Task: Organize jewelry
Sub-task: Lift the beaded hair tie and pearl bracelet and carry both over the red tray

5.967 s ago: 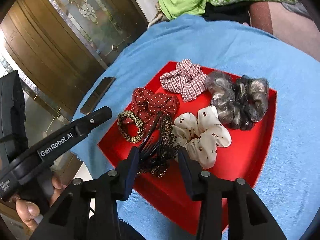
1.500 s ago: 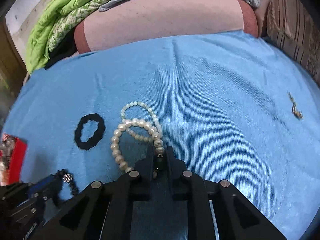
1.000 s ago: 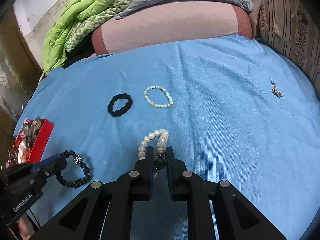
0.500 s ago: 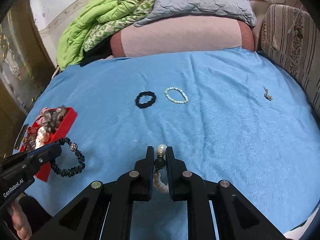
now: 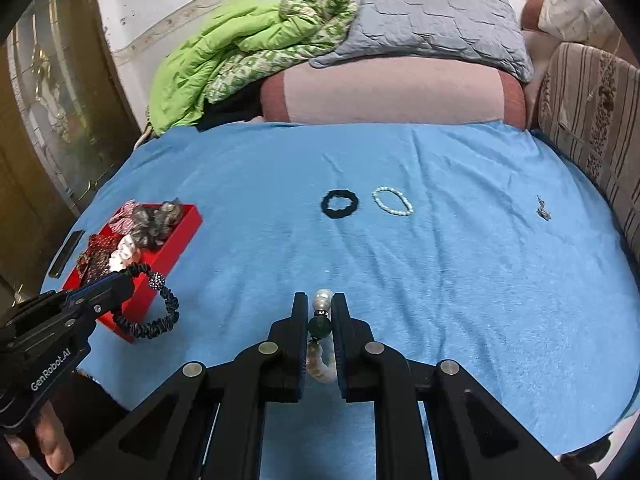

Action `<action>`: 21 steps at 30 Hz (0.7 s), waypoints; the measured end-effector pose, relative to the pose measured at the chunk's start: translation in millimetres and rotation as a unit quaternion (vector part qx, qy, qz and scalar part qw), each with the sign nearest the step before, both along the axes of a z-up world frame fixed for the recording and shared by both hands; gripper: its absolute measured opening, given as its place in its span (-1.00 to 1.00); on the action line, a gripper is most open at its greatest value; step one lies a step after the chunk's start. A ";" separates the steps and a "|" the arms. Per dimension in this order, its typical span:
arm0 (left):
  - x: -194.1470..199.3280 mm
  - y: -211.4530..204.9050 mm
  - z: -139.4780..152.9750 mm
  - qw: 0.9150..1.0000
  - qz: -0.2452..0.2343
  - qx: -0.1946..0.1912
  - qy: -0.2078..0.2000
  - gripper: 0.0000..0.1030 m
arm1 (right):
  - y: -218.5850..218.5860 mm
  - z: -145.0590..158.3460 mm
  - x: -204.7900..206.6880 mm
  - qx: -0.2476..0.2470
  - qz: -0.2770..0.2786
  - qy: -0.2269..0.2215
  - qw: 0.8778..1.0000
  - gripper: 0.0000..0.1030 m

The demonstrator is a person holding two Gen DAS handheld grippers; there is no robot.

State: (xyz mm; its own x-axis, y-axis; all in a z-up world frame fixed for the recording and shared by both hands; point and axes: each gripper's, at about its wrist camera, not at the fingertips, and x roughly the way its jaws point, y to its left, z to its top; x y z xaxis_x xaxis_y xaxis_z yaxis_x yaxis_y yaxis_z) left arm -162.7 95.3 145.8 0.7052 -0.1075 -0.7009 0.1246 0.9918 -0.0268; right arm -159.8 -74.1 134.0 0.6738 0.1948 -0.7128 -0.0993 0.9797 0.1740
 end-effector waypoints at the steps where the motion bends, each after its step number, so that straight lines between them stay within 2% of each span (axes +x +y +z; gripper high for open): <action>1: -1.5 2.1 0.6 1.000 0.002 0.000 -0.001 -0.86 | 2.4 0.9 -2.1 0.000 0.002 -0.001 1.000 -0.75; 12: -16.9 29.5 10.4 1.000 0.023 -0.018 -0.008 -0.86 | 32.6 12.2 -17.2 -0.009 0.031 -0.011 0.999 -0.75; 21: -19.3 71.0 13.7 0.998 0.057 -0.034 -0.010 -0.86 | 61.8 20.3 -20.6 -0.019 0.059 -0.014 0.998 -0.75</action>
